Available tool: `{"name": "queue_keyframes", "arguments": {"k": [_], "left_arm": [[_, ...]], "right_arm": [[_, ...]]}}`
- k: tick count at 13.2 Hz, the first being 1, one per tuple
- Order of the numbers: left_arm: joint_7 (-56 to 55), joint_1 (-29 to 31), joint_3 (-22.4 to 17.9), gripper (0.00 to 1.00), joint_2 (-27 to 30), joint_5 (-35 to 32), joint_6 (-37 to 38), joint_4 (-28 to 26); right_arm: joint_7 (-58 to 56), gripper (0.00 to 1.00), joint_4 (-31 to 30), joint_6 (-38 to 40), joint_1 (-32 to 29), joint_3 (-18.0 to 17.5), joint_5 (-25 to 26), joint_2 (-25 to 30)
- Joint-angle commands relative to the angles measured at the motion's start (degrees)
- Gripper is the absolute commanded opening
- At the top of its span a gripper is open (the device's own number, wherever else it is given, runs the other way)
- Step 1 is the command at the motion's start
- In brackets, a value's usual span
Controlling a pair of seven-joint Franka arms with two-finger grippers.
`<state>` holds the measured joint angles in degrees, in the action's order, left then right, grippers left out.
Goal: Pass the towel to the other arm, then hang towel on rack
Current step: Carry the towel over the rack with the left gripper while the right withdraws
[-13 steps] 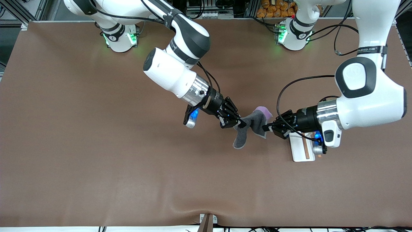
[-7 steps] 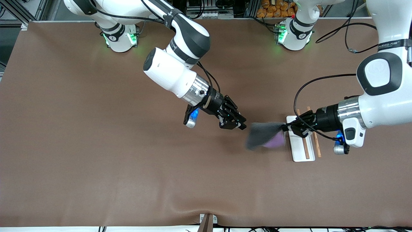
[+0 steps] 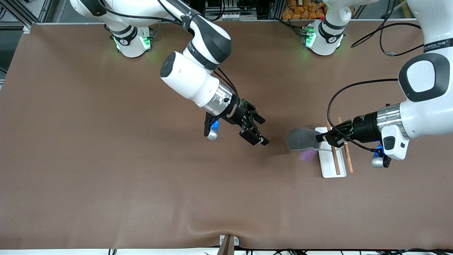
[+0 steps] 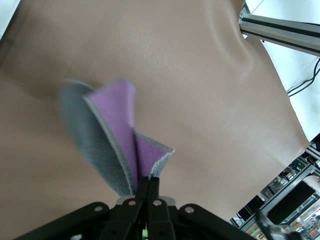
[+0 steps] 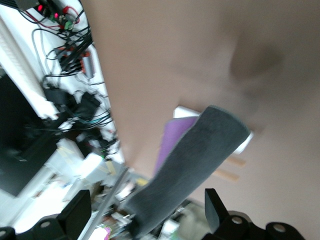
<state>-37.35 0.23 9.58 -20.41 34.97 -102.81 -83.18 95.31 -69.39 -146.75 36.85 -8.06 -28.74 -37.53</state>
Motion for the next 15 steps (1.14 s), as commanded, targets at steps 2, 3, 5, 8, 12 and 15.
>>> {"name": "queue_keyframes", "arguments": {"k": [2,3,5,8,12,15], "left_arm": [[3.9,-0.7,0.8,0.00,0.7,-7.5,1.2,0.4],[5.6,-1.3,0.9,0.00,0.6,-9.9,1.2,0.4],[9.3,-2.3,0.9,0.00,0.6,-15.8,1.2,0.3],[12.6,-3.2,1.8,0.00,0.5,-23.8,2.0,0.3],[17.6,-3.0,1.9,0.00,0.1,-27.2,2.3,-0.1],[23.1,-1.8,1.1,0.00,-0.4,-27.8,5.3,-0.5]], "right_arm": [[-0.5,1.00,-1.0,15.0,-3.4,-0.4,11.2,4.9],[-1.5,1.00,-1.0,19.2,-4.3,-0.5,13.6,5.9],[-8.2,1.00,-1.0,27.2,-6.1,-0.5,14.8,7.6],[-21.1,1.00,-0.9,38.1,-10.7,-0.5,14.8,10.1],[-43.0,1.00,-0.9,49.1,-17.7,-0.4,15.6,12.1],[-58.9,1.00,-0.9,52.8,-23.7,-0.5,17.8,13.3]]}}
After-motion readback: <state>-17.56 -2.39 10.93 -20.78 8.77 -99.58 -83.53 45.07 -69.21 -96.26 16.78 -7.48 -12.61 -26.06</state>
